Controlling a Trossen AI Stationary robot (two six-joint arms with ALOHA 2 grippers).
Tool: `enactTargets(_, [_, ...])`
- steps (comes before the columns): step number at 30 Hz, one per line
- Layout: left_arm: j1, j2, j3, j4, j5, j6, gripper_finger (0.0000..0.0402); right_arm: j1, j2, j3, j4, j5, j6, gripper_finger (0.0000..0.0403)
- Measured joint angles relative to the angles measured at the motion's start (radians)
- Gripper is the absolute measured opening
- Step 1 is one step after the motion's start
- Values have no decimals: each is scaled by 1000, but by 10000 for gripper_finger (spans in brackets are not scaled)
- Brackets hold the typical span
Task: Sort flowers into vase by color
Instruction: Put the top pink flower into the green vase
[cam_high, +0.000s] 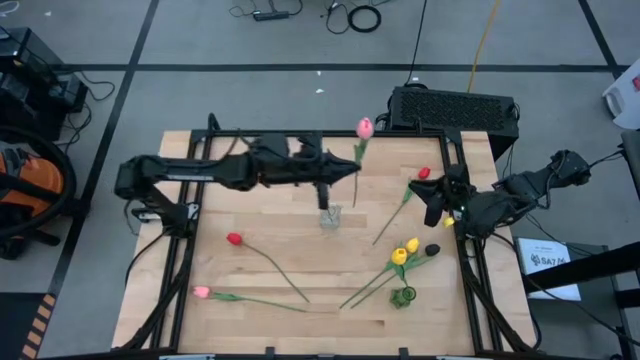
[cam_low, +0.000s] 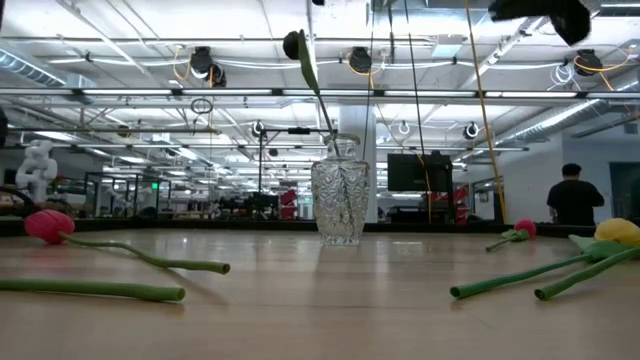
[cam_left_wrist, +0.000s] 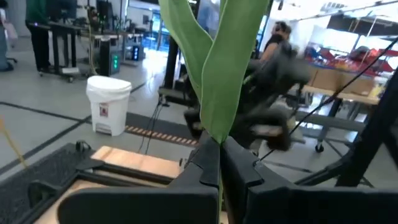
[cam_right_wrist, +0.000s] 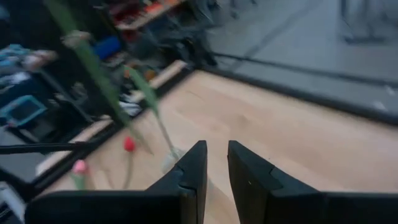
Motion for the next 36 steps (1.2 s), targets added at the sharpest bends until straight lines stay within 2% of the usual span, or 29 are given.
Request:
enactTargets(5, [0,71,1,54,25,-5,0,0,2,0,250,-87,-308,65])
enactTargets(9, [0,89,1,80,44,-6,0,0,24,0,398,-150,-470,84])
enactTargets(19, [-18,91,2,78,48,-5,0,-41,154,0,691,-150,-766,155])
enactTargets(23, [-25,91,2,72,48,0,0,-82,199,0,789,-154,-795,168])
enactTargets(29, [-26,91,2,63,79,30,0,-121,235,0,807,-236,-749,168])
enactTargets(36, [-28,91,2,64,114,31,0,-155,276,0,837,-263,-744,168])
